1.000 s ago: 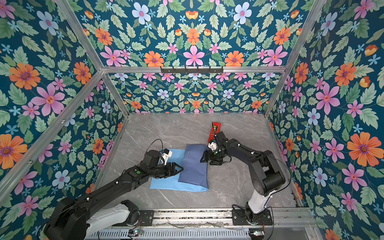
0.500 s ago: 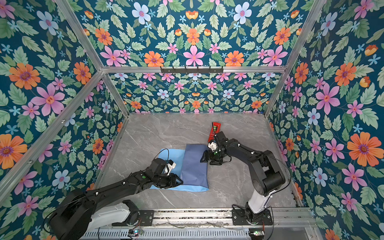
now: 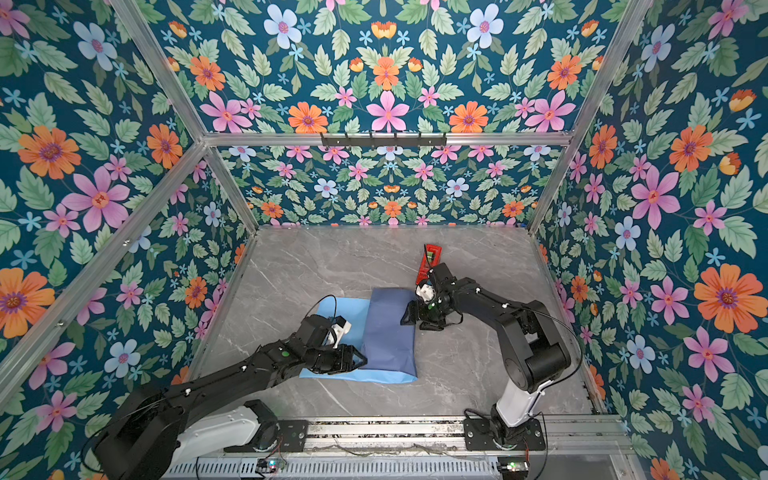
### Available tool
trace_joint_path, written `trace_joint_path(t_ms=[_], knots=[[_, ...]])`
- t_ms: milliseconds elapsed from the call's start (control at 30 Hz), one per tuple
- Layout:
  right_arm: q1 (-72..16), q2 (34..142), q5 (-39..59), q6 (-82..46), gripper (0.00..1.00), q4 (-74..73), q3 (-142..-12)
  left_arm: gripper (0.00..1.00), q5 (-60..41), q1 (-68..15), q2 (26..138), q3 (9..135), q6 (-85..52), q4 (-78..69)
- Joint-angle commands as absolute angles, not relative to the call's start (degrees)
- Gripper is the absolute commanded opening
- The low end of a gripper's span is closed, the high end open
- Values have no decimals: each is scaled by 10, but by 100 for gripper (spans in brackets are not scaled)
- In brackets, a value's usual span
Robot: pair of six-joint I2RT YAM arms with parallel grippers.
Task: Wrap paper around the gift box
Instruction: 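Release the left gripper from the box and draw it back toward the robot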
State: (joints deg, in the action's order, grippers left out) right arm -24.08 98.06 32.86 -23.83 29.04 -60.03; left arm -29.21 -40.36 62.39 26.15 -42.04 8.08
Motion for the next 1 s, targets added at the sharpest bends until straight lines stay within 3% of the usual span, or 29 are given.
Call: trace_joint_path(t_ms=[0,133,200,367,667,967], knots=[[-243,988,253,-229,74,350,-591,67,-236,-387,587,282,-380,135],[-243,986,253,-229,74,349,-589,74,-159,-319,529,298,-363,193],[-243,986,255,-229,74,348,-589,83,-131,-260,510,296,-360,211],[-243,986,258,-228,74,349,-592,87,-84,-183,518,292,-394,245],[-243,981,258,-226,74,350,-593,92,-82,-193,421,197,-510,292],[-243,984,264,-228,75,342,-593,91,-127,-236,487,193,-500,282]])
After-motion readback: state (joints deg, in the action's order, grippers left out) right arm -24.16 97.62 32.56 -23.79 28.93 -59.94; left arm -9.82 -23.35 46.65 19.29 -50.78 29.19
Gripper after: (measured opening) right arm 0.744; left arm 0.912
